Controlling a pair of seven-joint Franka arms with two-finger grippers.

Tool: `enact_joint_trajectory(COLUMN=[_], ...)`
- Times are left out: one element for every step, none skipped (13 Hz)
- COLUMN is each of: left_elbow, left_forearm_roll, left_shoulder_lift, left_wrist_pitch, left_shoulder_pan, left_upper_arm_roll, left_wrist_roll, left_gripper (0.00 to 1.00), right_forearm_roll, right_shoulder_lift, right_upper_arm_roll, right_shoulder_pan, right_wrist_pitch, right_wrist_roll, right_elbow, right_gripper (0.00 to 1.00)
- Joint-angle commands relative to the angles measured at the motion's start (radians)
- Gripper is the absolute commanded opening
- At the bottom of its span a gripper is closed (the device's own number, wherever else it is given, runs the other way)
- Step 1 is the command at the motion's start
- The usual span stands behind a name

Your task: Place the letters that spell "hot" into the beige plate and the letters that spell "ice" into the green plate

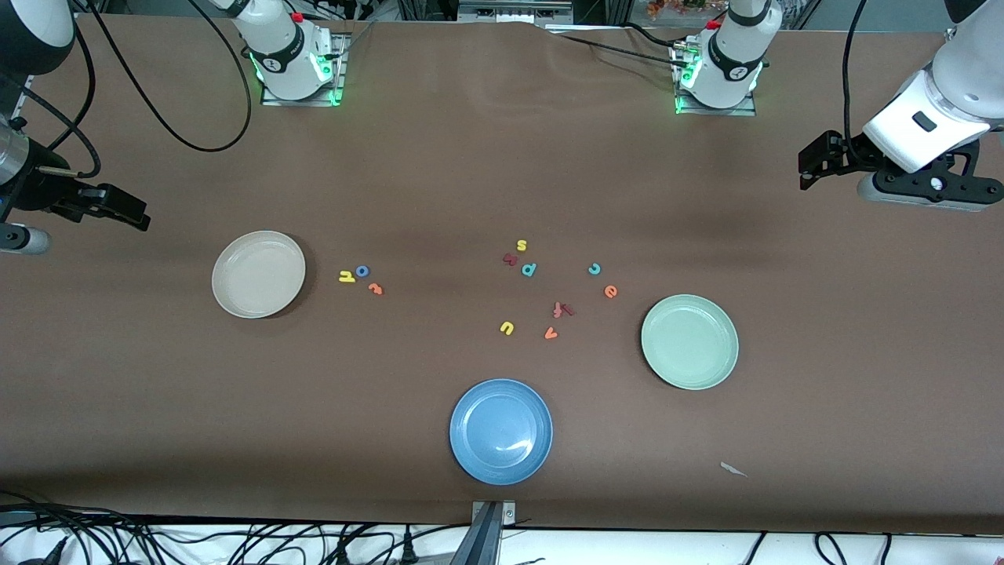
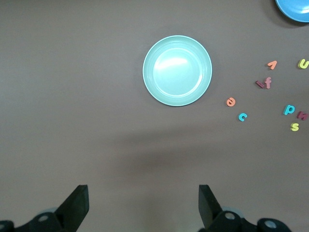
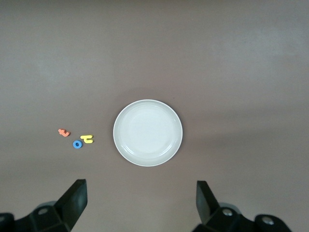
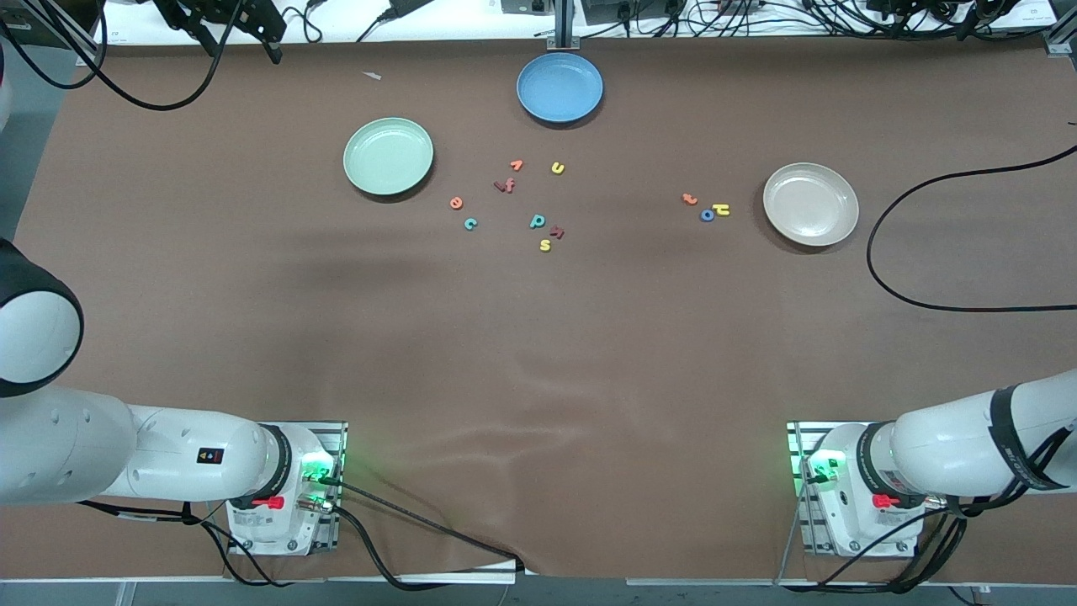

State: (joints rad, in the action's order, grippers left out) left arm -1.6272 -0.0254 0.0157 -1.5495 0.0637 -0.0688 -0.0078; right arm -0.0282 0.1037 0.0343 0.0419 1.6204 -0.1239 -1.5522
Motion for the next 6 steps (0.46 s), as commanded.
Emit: enact_joint_trajectory(left_elbow=[0.017,0.017,0.017,0.017,0.017,0.017], left_forearm_roll=[-0.005,-0.005,-0.005,-0.005,-0.005,-0.005], left_shoulder_lift=[-0.008,-0.008,-0.008,-0.006,-0.008,-0.005], left_wrist_pitch=[0.003,0.003,0.003,0.003,0.003,0.005], left_shoulder_pan=[-0.001,-0.001,0.001,0.001,0.001,-0.002], left_upper_arm_roll=[-0.005,-0.006,-0.006,-0.006,-0.005,-0.005], left_wrist_roll=[0.011,0.009,0.009,0.009,0.009,0.011], left_gripper=[1.00,1.00,1.00,1.00,1.00,1.00], right_forearm_roll=[0.016,0.016,0.016,0.016,0.016,0.016], right_shoulder_lift=[-0.013,-0.012,-0.010,-0.010,-0.010,-0.010], right_upper_arm_roll=[-0.008,-0.007,-0.007,-0.007,-0.007,-0.007], right_shoulder_pan=[-0.004,-0.004,-0.005,-0.005,-0.005,-0.005], right_wrist_pitch=[-0.019,-0.019,-0.019,-0.019,-0.019,-0.019], right_wrist_roll=[-0.014,-0.013,-0.011,-0.013,-0.013,-0.019], right_elbow=[0.006,0.006,0.015,0.015,0.017,0.012], right_gripper=[1.00,1.00,1.00,1.00,1.00,1.00])
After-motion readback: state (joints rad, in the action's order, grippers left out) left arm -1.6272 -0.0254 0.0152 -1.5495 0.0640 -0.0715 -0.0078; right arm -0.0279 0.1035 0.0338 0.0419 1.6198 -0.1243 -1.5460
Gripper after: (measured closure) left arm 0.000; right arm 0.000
